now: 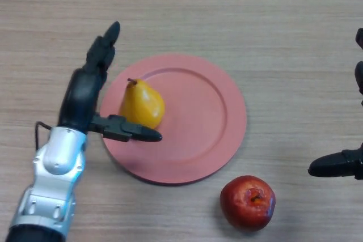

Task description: Pick up the yellow pear and place it on the plate

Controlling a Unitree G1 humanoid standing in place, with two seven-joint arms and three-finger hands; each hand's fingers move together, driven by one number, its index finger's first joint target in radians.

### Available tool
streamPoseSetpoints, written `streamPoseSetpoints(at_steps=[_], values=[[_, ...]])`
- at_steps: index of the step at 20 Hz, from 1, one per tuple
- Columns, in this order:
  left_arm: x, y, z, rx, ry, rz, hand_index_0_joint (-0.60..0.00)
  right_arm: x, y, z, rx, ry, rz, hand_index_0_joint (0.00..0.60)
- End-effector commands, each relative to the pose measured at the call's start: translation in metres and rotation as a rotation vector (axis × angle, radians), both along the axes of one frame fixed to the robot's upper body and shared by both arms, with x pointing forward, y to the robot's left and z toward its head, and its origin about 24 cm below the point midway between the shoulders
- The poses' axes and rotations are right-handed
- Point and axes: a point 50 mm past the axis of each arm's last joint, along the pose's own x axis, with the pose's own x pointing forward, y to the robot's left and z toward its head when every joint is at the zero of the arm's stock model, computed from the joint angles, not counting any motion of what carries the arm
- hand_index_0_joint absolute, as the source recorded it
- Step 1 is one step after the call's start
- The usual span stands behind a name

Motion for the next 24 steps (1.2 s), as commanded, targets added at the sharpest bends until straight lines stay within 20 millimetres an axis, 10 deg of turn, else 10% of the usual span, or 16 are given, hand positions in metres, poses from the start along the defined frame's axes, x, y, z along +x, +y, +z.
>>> streamPoseSetpoints(at_steps=[1, 12, 24], values=[[-0.010, 0.018, 0.046, -0.009, -0.218, 0.010, 0.000, -0.003, -0.008, 0.028, -0.023, -0.195, -0.025, 0.000], [-0.075, 0.071, 0.068, -0.160, -0.171, 0.039, 0.000, 0.002, -0.009, 0.025, -0.006, -0.201, 0.002, 0.000], [-0.077, 0.070, 0.069, -0.135, -0.085, 0.029, 0.000, 0.004, -0.008, 0.022, 0.031, -0.209, 0.013, 0.000]])
